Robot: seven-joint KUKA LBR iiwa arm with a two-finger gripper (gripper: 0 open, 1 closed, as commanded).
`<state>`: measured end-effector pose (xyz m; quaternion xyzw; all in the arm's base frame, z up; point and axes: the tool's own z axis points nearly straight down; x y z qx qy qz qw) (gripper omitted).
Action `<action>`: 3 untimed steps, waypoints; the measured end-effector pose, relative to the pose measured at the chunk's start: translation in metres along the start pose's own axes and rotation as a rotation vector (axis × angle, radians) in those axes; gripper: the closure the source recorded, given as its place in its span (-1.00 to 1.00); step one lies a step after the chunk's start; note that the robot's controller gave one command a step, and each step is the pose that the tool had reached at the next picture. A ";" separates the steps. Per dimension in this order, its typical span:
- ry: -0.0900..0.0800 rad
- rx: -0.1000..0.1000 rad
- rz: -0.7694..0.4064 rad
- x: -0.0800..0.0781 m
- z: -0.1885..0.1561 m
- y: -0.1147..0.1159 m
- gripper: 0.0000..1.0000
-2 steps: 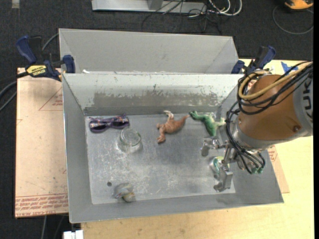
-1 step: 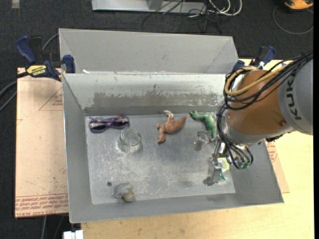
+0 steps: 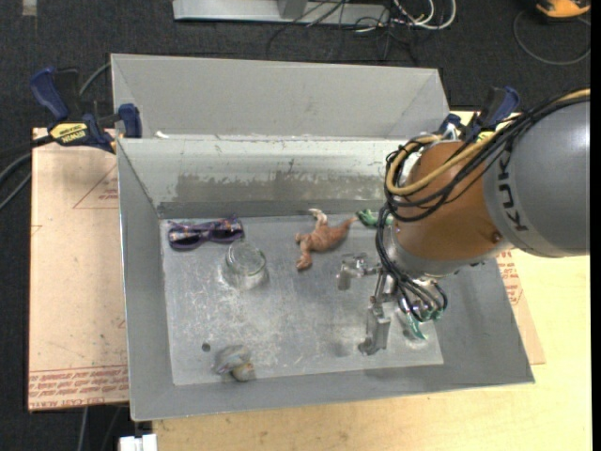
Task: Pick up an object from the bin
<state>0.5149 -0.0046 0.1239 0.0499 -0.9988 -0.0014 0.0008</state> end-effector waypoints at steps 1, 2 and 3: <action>-0.005 0.001 0.116 -0.014 0.011 -0.008 -1.00; -0.004 0.000 -0.026 -0.079 -0.013 0.042 -1.00; -0.007 0.000 0.023 -0.086 0.032 0.024 -1.00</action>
Offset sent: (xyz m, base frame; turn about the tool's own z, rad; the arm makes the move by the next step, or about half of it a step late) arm 0.0751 0.0512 0.0147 -0.0261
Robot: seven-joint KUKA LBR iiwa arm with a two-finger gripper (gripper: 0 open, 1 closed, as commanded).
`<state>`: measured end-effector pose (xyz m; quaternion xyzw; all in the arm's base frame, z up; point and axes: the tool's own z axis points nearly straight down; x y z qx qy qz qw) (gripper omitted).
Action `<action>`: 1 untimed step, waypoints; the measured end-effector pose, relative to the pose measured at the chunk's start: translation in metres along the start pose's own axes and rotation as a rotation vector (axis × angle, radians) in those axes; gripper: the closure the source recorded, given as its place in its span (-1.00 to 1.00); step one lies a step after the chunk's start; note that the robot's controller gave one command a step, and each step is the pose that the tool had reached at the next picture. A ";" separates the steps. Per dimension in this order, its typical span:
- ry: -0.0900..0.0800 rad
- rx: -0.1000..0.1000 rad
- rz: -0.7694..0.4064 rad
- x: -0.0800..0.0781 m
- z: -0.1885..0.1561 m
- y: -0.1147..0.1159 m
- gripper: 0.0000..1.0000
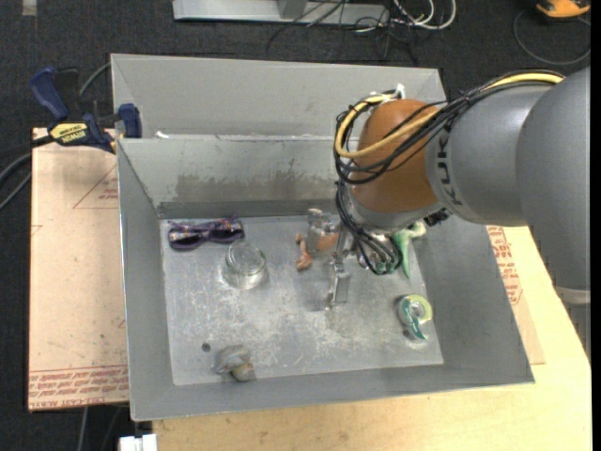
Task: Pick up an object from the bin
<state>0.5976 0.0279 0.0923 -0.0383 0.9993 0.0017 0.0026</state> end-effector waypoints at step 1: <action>0.000 -0.001 -0.265 -0.040 0.002 -0.009 -1.00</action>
Offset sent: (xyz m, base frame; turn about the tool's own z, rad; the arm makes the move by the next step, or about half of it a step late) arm 0.0428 -0.0090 -0.0223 0.1102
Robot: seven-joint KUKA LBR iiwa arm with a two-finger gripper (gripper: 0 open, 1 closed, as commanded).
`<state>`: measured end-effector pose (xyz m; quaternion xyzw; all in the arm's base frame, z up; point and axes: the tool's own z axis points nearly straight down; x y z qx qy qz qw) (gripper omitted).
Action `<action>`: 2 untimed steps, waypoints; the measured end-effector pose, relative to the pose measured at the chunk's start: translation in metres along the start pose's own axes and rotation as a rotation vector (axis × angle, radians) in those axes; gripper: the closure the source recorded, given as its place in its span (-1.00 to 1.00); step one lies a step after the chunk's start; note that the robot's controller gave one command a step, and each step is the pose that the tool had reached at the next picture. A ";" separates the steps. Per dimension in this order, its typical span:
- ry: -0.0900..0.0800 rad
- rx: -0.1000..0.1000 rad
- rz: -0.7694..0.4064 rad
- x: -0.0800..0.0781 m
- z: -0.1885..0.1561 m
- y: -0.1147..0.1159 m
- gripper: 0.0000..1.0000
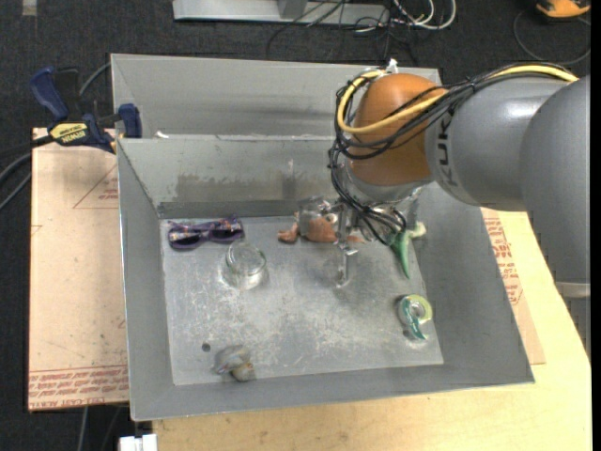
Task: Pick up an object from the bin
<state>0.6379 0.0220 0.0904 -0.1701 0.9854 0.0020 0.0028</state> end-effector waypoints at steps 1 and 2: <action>-0.018 0.002 0.373 -0.006 0.015 -0.004 1.00; -0.018 0.002 0.373 -0.006 0.015 -0.004 1.00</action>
Offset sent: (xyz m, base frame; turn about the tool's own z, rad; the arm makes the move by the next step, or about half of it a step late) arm 0.0000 0.0000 0.0000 0.0000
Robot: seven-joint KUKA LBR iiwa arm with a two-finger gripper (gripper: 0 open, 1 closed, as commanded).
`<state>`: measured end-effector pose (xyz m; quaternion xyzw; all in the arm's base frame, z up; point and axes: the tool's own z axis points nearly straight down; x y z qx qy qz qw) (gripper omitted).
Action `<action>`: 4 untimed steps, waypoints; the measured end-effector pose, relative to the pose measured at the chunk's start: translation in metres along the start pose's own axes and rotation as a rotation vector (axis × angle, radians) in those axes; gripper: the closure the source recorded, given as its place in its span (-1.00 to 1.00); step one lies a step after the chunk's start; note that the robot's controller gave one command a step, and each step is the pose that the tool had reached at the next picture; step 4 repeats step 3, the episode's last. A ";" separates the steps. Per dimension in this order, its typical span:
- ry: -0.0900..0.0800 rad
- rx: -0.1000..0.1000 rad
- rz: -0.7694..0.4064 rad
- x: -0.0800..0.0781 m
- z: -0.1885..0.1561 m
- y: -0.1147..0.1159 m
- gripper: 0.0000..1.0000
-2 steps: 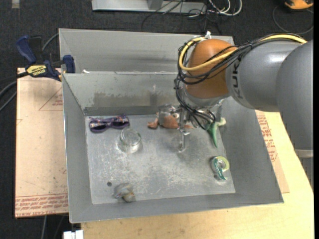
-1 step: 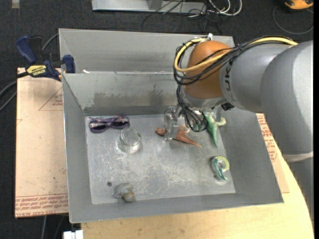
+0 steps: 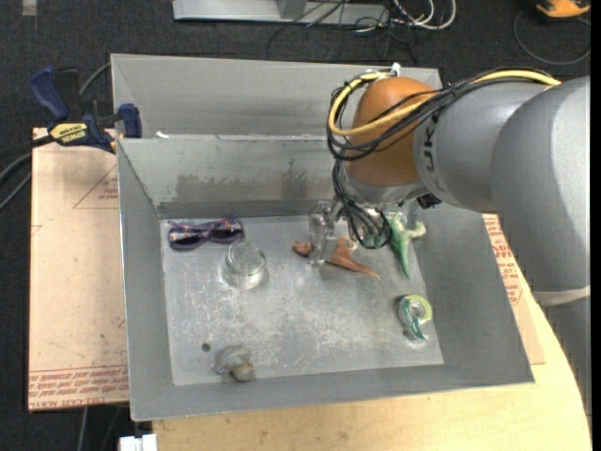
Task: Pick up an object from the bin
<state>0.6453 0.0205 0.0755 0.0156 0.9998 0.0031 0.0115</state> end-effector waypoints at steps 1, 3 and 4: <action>-0.011 -0.001 -0.011 0.003 -0.067 -0.011 -1.00; -0.013 -0.002 0.074 0.021 -0.015 -0.034 -1.00; -0.013 -0.002 0.074 0.021 -0.015 -0.034 -1.00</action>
Offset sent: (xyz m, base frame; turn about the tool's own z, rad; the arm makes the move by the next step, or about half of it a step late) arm 0.0000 0.0000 0.0000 0.0000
